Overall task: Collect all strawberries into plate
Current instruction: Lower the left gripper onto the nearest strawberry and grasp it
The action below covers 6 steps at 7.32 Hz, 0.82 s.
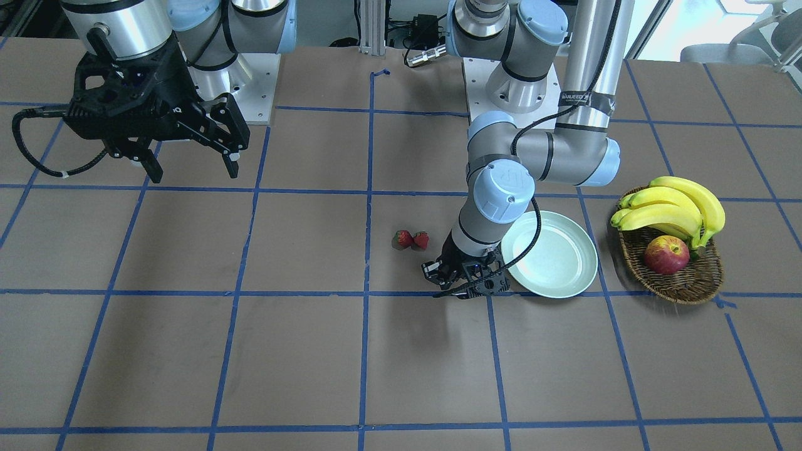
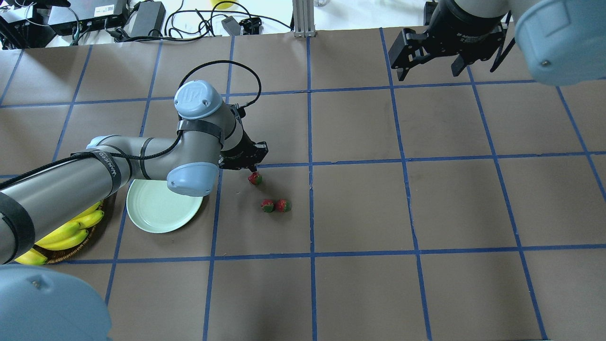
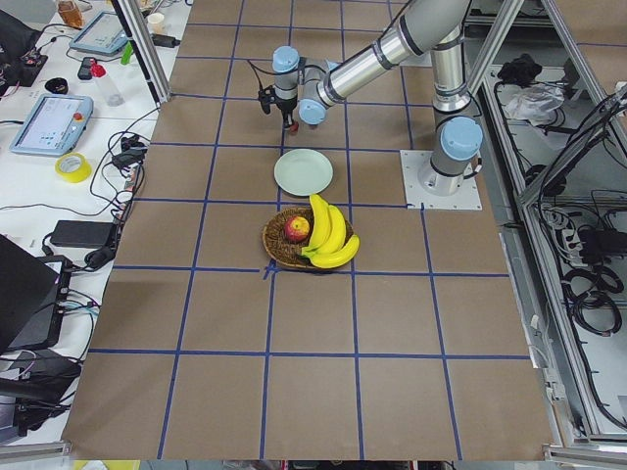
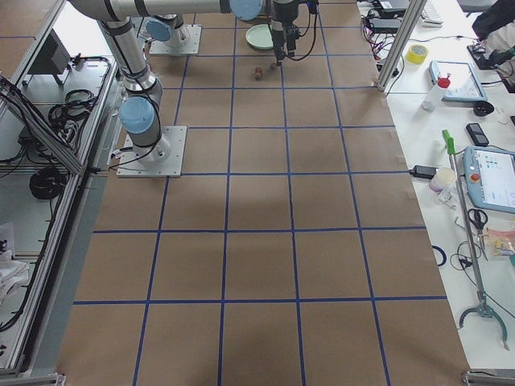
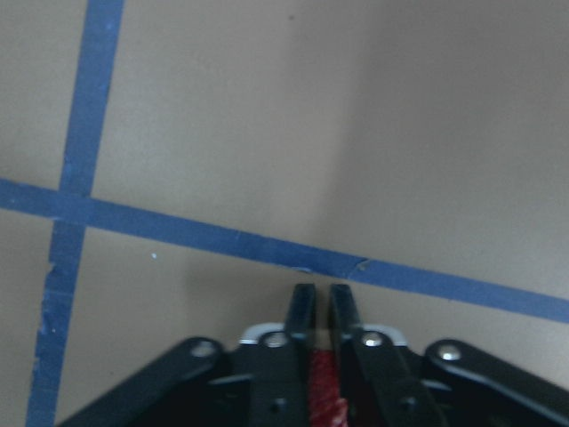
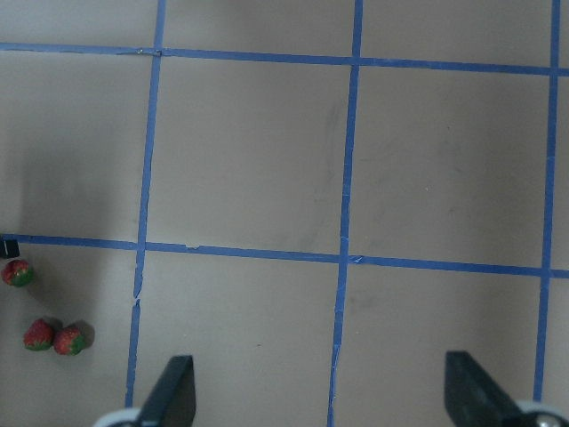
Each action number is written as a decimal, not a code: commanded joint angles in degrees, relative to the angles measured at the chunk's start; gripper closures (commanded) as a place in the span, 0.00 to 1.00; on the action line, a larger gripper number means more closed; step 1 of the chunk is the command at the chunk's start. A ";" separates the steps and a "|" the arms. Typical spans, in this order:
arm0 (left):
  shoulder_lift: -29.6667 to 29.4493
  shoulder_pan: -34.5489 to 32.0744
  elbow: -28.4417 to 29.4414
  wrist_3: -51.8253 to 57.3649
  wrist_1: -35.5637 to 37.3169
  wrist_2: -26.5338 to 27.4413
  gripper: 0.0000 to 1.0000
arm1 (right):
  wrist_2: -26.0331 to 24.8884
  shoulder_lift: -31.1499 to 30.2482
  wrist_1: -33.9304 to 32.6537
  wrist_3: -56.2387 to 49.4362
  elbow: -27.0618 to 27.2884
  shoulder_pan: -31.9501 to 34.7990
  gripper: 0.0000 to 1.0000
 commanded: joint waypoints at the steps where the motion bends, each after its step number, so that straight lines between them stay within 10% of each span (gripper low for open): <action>1: 0.52 0.04 4.30 1.26 -4.11 0.43 0.97 | 0.23 0.09 0.00 0.09 0.17 0.05 0.00; 2: 0.52 0.04 6.77 1.09 -8.76 0.34 0.01 | 0.23 0.09 0.00 0.00 0.17 0.14 0.00; 6: 0.17 -0.22 2.41 0.39 -12.14 0.26 0.00 | 0.23 0.18 0.00 0.00 0.34 0.14 0.00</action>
